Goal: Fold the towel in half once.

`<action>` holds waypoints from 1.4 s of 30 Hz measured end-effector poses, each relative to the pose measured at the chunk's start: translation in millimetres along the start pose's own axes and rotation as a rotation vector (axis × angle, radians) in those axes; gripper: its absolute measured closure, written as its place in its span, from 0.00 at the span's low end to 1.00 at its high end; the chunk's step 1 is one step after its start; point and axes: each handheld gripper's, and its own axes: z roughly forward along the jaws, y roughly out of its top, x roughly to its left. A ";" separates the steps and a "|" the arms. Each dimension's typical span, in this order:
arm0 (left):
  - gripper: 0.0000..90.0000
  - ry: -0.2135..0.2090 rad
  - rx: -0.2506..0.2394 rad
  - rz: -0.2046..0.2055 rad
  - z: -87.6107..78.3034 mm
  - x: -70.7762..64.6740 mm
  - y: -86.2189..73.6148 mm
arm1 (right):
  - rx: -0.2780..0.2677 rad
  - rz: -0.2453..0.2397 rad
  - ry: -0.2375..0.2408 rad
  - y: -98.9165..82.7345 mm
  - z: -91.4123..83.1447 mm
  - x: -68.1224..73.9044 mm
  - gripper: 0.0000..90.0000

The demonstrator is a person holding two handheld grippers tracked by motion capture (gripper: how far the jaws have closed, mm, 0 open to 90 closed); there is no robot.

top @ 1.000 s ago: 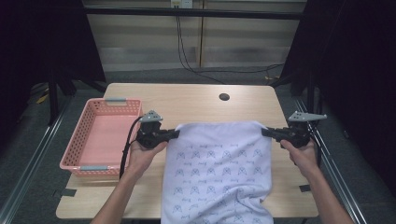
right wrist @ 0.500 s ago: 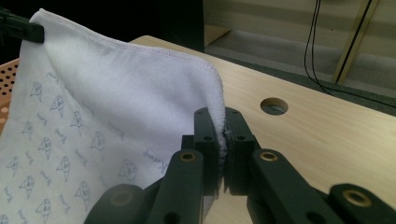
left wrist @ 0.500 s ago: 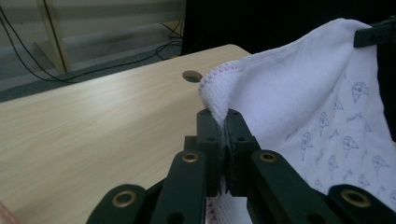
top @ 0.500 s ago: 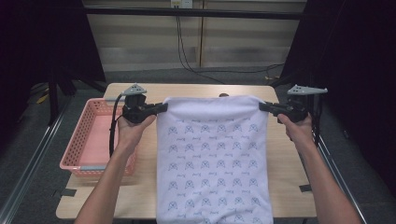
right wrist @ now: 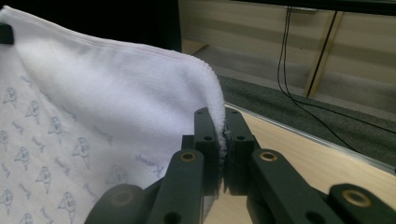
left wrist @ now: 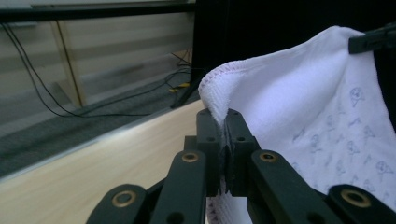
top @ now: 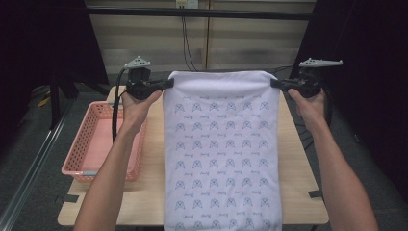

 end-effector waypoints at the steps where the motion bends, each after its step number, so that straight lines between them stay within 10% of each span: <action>1: 0.97 -0.003 0.000 0.002 0.5 -1.3 1.5 | 0.000 0.000 0.000 0.0 0.0 0.0 0.97; 13: 0.97 -0.083 0.069 0.056 -22.5 -40.9 -44.2 | 0.006 0.067 0.119 -53.8 -33.6 13.1 0.97; 21: 0.96 -0.164 0.062 0.036 -61.6 -84.6 -99.2 | 0.120 -0.016 0.197 -101.5 -67.7 55.6 0.97; 26: 0.96 -0.182 0.164 -0.038 -70.9 -89.4 -157.2 | 0.207 0.014 0.236 -161.3 -84.6 79.0 0.97; 33: 0.96 -0.212 0.285 -0.092 -71.6 -98.0 -198.3 | 0.331 0.024 0.259 -209.9 -86.4 102.7 0.97; 34: 0.96 -0.230 0.361 -0.124 -66.8 -98.8 -213.2 | 0.368 0.024 0.233 -215.1 -84.9 106.1 0.97; 42: 0.96 -0.254 0.472 -0.113 -55.0 -106.9 -236.9 | 0.494 0.034 0.249 -245.6 -65.2 111.7 0.97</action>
